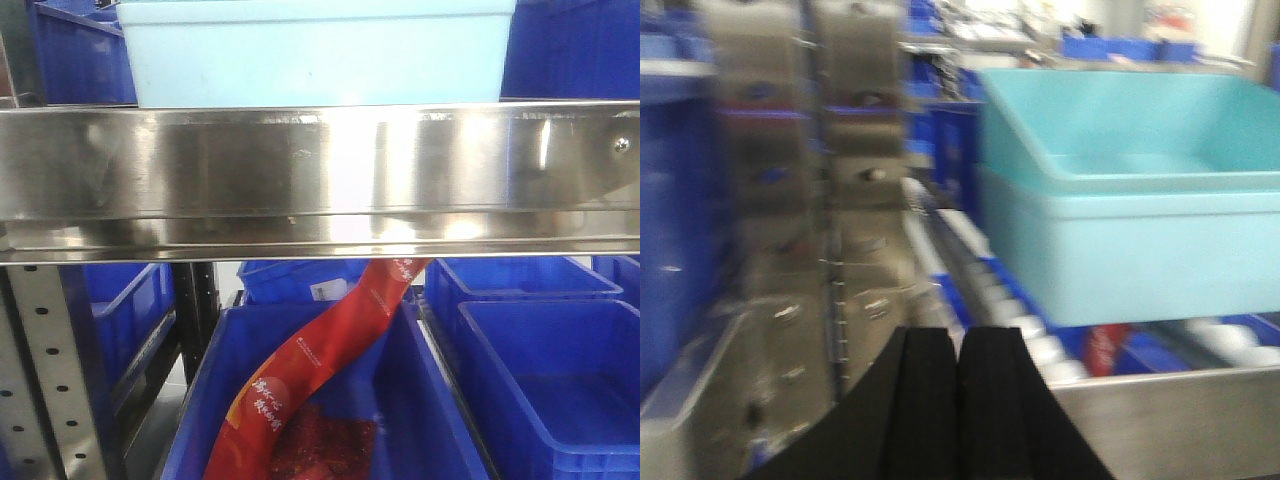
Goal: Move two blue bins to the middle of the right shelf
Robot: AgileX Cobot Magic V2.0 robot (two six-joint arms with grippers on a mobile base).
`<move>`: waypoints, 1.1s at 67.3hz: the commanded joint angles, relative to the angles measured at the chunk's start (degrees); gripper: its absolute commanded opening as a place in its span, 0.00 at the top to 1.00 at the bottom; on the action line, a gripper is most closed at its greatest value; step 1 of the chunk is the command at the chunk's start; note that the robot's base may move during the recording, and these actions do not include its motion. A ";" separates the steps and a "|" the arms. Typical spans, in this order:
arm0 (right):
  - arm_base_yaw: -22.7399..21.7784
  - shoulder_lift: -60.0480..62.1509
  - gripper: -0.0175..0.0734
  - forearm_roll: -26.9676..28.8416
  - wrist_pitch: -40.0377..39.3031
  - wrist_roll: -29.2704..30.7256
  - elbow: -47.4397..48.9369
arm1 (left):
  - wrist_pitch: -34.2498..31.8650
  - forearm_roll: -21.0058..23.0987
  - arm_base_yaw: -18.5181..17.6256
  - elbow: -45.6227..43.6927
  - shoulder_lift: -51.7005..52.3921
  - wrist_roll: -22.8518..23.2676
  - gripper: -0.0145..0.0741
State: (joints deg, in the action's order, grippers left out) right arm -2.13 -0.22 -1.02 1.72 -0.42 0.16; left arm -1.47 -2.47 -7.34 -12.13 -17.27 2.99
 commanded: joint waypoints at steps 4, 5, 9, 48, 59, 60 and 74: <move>-0.25 0.22 0.99 0.17 -0.64 0.00 -0.16 | -3.63 1.16 3.62 7.73 5.59 -1.11 0.96; -0.25 0.22 0.99 0.17 -0.64 0.00 -0.16 | -3.63 1.16 3.87 8.30 6.15 -1.11 0.96; -0.25 0.22 0.99 0.17 -0.64 0.00 -0.16 | -3.53 1.16 4.96 10.52 8.74 -1.11 0.96; -0.25 0.22 0.99 0.17 -0.64 0.00 -0.16 | 5.18 1.05 7.21 12.13 17.27 -1.11 0.96; -0.25 0.22 0.99 0.17 -0.64 0.00 -0.16 | 5.18 1.05 7.21 12.13 17.27 -1.11 0.96; -0.25 0.22 0.99 0.17 -0.64 0.00 -0.16 | 5.18 1.05 7.21 12.13 17.27 -1.11 0.96; -0.25 0.22 0.99 0.17 -0.64 0.00 -0.16 | 5.18 1.05 7.21 12.13 17.27 -1.11 0.96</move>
State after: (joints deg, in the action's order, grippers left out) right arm -2.13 -0.22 -1.02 1.76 -0.42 0.07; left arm 4.35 -1.60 -0.30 0.11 -0.38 1.93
